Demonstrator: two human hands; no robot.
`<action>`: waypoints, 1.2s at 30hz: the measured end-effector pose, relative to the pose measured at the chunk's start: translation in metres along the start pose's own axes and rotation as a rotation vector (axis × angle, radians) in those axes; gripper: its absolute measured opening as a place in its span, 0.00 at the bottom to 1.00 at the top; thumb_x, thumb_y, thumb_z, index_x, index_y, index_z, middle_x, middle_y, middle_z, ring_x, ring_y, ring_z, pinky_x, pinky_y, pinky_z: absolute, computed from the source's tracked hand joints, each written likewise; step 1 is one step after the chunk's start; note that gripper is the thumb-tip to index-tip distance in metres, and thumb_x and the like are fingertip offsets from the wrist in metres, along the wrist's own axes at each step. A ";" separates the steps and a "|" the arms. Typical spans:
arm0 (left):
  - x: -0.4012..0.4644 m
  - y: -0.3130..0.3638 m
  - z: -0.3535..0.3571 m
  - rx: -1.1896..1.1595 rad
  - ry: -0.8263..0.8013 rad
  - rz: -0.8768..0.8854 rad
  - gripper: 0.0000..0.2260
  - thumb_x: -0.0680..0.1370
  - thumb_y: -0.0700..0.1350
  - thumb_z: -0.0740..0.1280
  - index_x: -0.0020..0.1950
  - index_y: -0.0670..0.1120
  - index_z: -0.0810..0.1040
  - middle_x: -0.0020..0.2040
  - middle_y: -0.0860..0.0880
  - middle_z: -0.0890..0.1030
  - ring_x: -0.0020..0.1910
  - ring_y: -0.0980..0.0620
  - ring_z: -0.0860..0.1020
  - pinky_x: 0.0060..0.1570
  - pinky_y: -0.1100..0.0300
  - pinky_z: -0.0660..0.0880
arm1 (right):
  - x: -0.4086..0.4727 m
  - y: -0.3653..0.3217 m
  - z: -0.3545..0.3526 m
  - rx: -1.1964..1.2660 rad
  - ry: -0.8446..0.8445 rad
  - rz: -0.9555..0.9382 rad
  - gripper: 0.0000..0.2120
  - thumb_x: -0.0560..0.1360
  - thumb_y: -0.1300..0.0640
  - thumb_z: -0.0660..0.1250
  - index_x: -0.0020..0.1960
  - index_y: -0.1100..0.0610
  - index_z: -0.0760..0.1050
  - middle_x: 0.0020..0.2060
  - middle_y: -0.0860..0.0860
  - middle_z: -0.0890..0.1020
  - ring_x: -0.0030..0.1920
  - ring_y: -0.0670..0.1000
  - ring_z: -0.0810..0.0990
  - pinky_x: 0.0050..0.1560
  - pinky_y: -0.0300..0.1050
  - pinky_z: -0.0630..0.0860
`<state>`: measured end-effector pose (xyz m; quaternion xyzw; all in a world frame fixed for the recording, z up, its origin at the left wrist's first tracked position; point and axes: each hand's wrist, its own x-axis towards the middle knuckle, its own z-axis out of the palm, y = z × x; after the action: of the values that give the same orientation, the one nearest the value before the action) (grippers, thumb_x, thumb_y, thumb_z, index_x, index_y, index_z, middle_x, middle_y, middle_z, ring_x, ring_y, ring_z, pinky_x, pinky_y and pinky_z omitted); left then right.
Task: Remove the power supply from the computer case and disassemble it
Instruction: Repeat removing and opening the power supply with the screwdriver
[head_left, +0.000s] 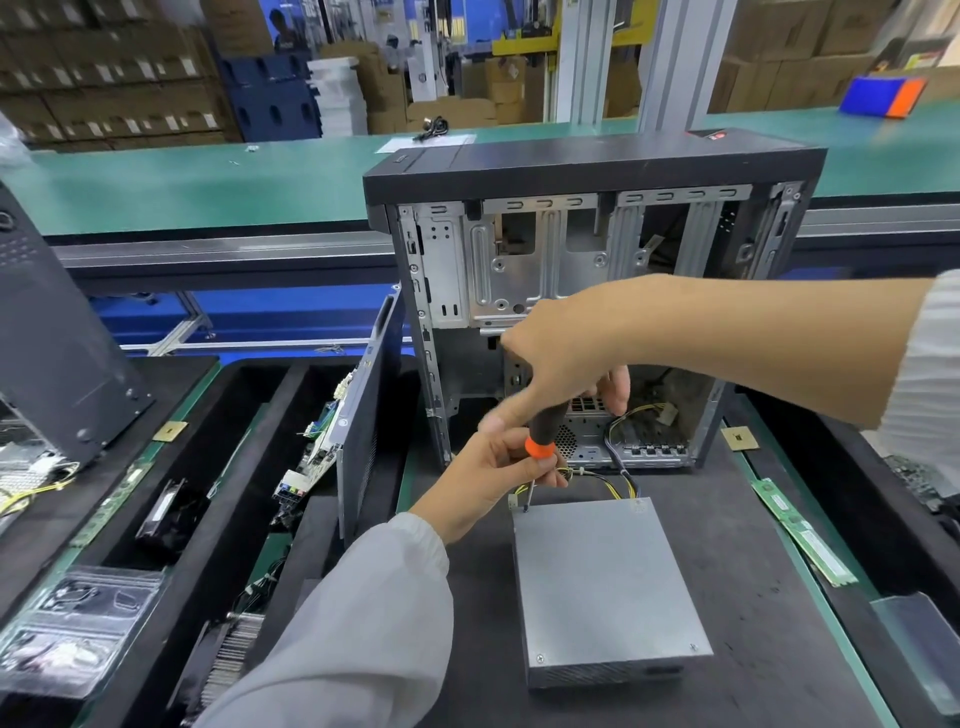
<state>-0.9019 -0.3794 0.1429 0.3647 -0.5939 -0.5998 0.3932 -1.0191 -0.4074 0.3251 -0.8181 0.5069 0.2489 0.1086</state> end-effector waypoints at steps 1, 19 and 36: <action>0.000 -0.001 0.000 0.016 0.001 -0.004 0.05 0.79 0.40 0.67 0.52 0.46 0.81 0.41 0.49 0.83 0.48 0.46 0.83 0.54 0.59 0.77 | 0.001 0.000 0.001 -0.020 0.055 0.022 0.37 0.70 0.27 0.56 0.44 0.63 0.72 0.24 0.56 0.81 0.25 0.54 0.82 0.29 0.42 0.79; 0.002 -0.005 -0.003 0.022 0.030 -0.008 0.04 0.78 0.41 0.68 0.51 0.46 0.82 0.43 0.49 0.84 0.49 0.47 0.83 0.54 0.60 0.78 | 0.009 0.003 0.004 -0.118 0.057 -0.171 0.13 0.76 0.53 0.67 0.58 0.53 0.70 0.49 0.53 0.75 0.42 0.54 0.80 0.38 0.45 0.78; -0.003 -0.039 -0.024 0.664 -0.021 -0.160 0.08 0.73 0.45 0.75 0.52 0.50 0.85 0.45 0.57 0.79 0.47 0.56 0.78 0.49 0.66 0.76 | 0.017 0.009 0.014 -0.062 0.111 -0.107 0.17 0.78 0.47 0.62 0.46 0.62 0.78 0.32 0.56 0.82 0.24 0.51 0.79 0.27 0.37 0.75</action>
<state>-0.8807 -0.3871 0.1032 0.5119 -0.7304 -0.4064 0.1984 -1.0247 -0.4186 0.3050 -0.8596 0.4596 0.2125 0.0681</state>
